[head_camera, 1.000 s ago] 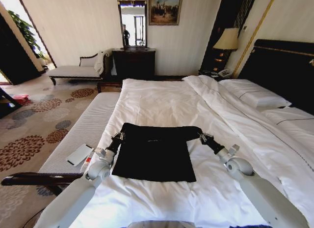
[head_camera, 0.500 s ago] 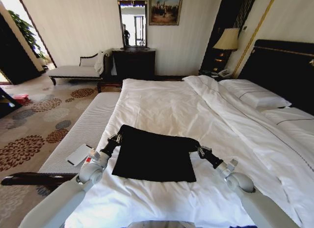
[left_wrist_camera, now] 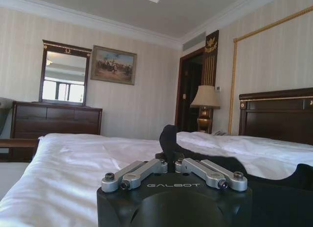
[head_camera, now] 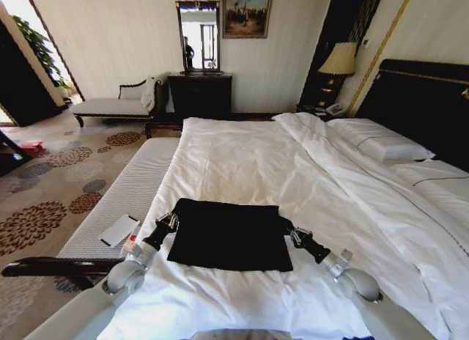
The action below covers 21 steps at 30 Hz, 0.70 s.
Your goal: Fold the clothes on the bed.
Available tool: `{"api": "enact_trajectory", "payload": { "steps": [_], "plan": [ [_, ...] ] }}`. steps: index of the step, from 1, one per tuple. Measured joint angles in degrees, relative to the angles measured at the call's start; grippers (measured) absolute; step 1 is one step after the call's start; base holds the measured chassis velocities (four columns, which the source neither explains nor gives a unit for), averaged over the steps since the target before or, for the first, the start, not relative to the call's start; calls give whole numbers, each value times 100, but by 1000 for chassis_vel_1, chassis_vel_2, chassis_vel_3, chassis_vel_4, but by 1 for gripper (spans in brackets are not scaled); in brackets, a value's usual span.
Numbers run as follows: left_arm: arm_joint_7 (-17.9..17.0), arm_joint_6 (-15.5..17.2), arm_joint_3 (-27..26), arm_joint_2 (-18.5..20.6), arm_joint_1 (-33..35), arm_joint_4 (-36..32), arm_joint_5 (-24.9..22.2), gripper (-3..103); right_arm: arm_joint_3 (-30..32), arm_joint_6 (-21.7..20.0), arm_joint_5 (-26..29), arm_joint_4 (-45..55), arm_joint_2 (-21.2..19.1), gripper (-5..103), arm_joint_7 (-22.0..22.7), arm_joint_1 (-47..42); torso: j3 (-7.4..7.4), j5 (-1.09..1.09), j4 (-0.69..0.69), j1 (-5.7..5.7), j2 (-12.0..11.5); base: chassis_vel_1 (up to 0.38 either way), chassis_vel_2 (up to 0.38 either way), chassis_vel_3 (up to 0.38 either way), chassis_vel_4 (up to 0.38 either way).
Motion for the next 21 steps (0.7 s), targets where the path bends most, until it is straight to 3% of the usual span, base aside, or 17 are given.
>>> {"api": "enact_trajectory", "payload": {
  "steps": [8,21],
  "plan": [
    [94,-207,-366,-191,634,-23,144,2,23,269,-222,-44,162,1,-165,-263,0,1,0,0,0,0,0,0,0],
    [117,-459,-614,-290,1058,-14,327,2,119,430,-315,-39,251,1,-257,-526,0,1,0,0,0,0,0,0,0]
  ]
}}
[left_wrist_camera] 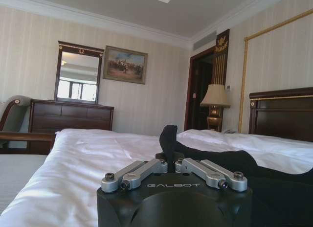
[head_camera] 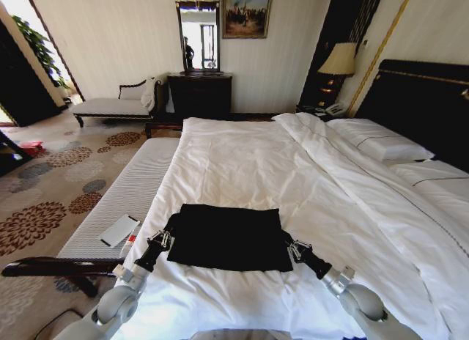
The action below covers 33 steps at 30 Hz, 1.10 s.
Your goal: Fold the clothes on the bed.
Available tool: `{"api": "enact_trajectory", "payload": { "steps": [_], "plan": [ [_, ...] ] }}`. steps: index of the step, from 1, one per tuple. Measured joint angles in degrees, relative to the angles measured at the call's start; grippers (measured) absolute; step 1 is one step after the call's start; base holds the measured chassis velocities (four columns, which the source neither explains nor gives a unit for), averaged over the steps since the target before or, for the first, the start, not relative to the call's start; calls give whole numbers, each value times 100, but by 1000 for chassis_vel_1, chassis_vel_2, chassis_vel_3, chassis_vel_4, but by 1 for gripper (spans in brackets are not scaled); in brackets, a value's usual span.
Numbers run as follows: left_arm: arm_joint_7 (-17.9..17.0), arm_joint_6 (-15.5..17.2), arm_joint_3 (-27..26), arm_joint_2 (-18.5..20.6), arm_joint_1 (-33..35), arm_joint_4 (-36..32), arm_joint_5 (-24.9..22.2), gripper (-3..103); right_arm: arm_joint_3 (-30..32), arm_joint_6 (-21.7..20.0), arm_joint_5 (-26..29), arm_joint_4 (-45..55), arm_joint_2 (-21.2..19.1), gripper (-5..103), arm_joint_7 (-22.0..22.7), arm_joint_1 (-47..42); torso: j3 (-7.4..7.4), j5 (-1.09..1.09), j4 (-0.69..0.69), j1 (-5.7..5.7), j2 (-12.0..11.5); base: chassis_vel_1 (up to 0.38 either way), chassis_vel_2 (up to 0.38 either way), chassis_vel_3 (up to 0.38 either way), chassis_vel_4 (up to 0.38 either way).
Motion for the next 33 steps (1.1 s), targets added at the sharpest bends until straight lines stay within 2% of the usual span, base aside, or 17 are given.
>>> {"api": "enact_trajectory", "payload": {
  "steps": [3,5,6,8,11,12,14,15,17,18,21,24,26,27,28,30,33],
  "plan": [
    [-49,-107,47,-29,1,126,78,2,-25,62,-46,-60,30,-2,-114,-12,0,0,0,0,0,0,0,0,0],
    [-56,-203,75,-34,53,207,148,1,-35,161,-117,-85,58,8,-225,-106,0,-1,0,1,0,0,0,0,0],
    [-50,-225,74,-33,89,220,170,6,-34,202,-150,-99,74,8,-270,-153,1,0,-1,1,0,0,0,0,0],
    [-32,-235,66,-32,132,223,202,6,-31,243,-174,-115,86,13,-295,-186,1,0,-1,1,0,0,0,0,0],
    [43,-260,12,-34,275,181,280,22,-5,383,-231,-131,114,29,-360,-287,0,1,1,0,0,0,0,0,0],
    [54,-266,-3,-39,312,146,303,27,10,402,-245,-111,116,29,-385,-317,0,0,0,0,0,0,0,0,0],
    [56,-274,-15,-52,342,89,360,32,29,421,-257,-61,115,40,-406,-345,0,0,0,0,0,0,0,0,0],
    [56,-274,-15,-52,342,89,360,32,29,421,-257,-61,115,40,-406,-345,0,0,0,0,0,0,0,0,0],
    [44,-335,-17,-79,339,41,542,44,44,419,-239,-10,110,51,-406,-350,0,0,0,0,0,0,0,0,0],
    [44,-335,-17,-79,339,41,542,44,44,419,-239,-10,110,51,-406,-350,0,0,0,0,0,0,0,0,0],
    [-15,-326,-38,-110,349,-146,624,60,107,205,-65,128,82,67,-282,-316,0,0,0,1,0,0,0,0,0],
    [-74,-268,-101,-150,331,-262,604,66,164,-28,109,276,43,73,-104,-317,0,0,0,0,0,0,0,0,0],
    [-128,-193,-210,-200,250,-346,507,77,193,-229,313,420,-20,83,200,-278,0,0,-1,0,0,0,0,0,0],
    [-156,-147,-244,-215,196,-361,452,77,193,-303,401,463,-54,83,301,-237,0,0,-1,0,0,0,0,0,0],
    [-200,-87,-278,-230,111,-358,379,88,188,-407,519,502,-100,89,447,-172,0,0,0,0,0,0,0,0,0],
    [-223,-56,-289,-237,53,-344,342,88,175,-497,608,523,-136,94,556,-116,0,0,0,0,0,0,0,0,0],
    [-542,185,-305,-292,-305,-132,180,99,65,-1001,1289,513,-327,99,861,174,1,0,0,1,0,0,0,0,0]
  ]
}}
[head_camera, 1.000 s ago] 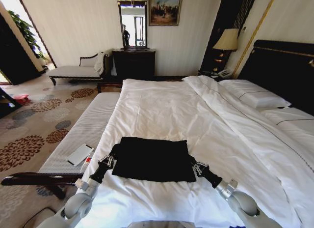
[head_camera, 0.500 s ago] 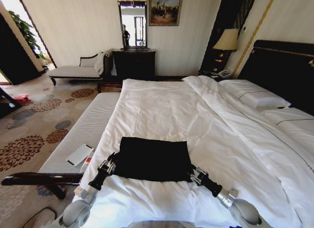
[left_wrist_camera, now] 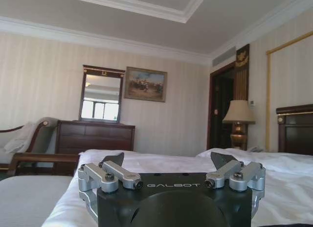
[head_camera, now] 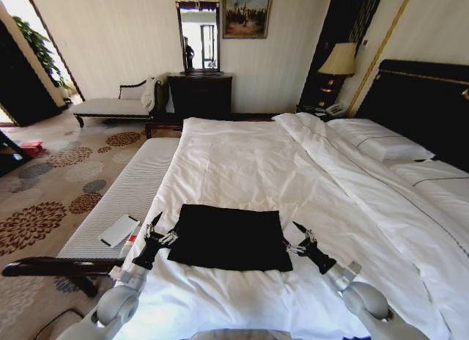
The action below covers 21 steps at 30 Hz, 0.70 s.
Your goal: Fold the clothes on the bed.
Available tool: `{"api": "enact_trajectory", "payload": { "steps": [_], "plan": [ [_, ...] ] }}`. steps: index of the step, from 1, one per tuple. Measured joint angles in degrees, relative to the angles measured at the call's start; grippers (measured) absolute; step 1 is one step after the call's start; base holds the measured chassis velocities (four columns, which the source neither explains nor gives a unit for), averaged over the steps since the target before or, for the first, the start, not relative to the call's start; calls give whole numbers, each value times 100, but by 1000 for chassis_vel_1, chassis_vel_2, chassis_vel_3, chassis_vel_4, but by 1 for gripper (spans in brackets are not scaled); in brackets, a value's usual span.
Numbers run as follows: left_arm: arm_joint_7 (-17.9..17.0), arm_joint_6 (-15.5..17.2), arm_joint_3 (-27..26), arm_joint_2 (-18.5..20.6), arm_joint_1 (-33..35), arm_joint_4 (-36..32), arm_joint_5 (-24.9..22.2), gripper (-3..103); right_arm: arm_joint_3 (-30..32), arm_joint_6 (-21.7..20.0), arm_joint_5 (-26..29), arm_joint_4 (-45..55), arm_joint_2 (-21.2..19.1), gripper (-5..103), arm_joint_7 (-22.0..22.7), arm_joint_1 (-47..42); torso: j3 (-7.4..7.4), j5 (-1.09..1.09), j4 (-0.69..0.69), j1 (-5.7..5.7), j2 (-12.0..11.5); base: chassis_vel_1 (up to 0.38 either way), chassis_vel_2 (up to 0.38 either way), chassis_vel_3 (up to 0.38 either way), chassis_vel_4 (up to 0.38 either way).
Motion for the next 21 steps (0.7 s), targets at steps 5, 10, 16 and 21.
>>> {"api": "enact_trajectory", "payload": {
  "steps": [5,10,16,21],
  "plan": [
    [-443,458,129,-46,-524,287,-229,100,-146,-599,968,-184,-338,100,-7,321,0,1,1,0,0,0,0,0,0],
    [-914,1297,393,-66,-1109,457,-552,100,-271,-1647,1951,-368,-1035,100,-477,694,1,-1,-1,0,0,0,0,0,0],
    [-1015,1686,519,-87,-1330,609,-598,100,-536,-2376,2349,-607,-1485,100,-479,1191,1,0,0,0,0,0,0,0,0],
    [-883,1955,620,-175,-1443,564,-841,100,-1462,-2713,2713,-1215,-1674,100,-378,2321,1,2,2,0,0,0,0,0,0]
  ]
}}
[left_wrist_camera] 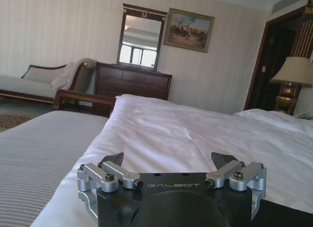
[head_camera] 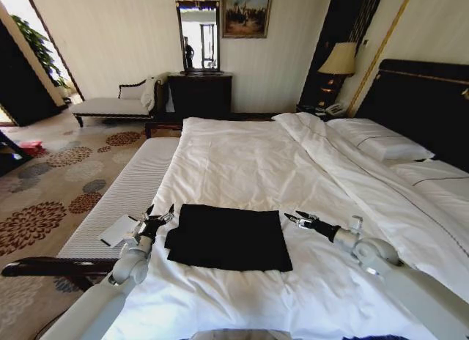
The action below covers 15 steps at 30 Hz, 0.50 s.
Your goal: Fold the clothes on the bed.
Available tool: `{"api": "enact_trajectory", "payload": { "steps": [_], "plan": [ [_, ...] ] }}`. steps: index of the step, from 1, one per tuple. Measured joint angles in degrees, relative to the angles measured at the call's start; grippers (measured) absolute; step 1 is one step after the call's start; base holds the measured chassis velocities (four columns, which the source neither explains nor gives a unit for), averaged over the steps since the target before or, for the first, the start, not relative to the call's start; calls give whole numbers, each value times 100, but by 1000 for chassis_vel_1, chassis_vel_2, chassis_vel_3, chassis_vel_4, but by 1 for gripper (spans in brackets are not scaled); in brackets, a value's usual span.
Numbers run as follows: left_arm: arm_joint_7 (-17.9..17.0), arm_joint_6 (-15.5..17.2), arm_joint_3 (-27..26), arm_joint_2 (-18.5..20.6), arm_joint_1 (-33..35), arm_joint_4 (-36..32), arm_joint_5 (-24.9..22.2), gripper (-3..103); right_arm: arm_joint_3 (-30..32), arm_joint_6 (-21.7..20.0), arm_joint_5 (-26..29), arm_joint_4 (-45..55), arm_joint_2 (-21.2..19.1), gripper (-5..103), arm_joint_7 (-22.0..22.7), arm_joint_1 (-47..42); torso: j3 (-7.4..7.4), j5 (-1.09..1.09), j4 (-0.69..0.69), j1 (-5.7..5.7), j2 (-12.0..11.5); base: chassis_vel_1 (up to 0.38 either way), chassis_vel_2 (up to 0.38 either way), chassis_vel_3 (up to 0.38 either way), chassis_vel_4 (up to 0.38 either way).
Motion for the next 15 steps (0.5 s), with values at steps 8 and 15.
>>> {"api": "enact_trajectory", "payload": {
  "steps": [8,15],
  "plan": [
    [241,763,119,245,-224,-136,-952,100,-565,-4,11,-371,16,100,208,641,0,-3,-2,0,0,0,0,0,0],
    [-102,1898,25,435,-518,-145,-2135,100,-439,80,-134,-372,2,100,339,531,-1,-2,-3,0,0,0,0,0,0]
  ]
}}
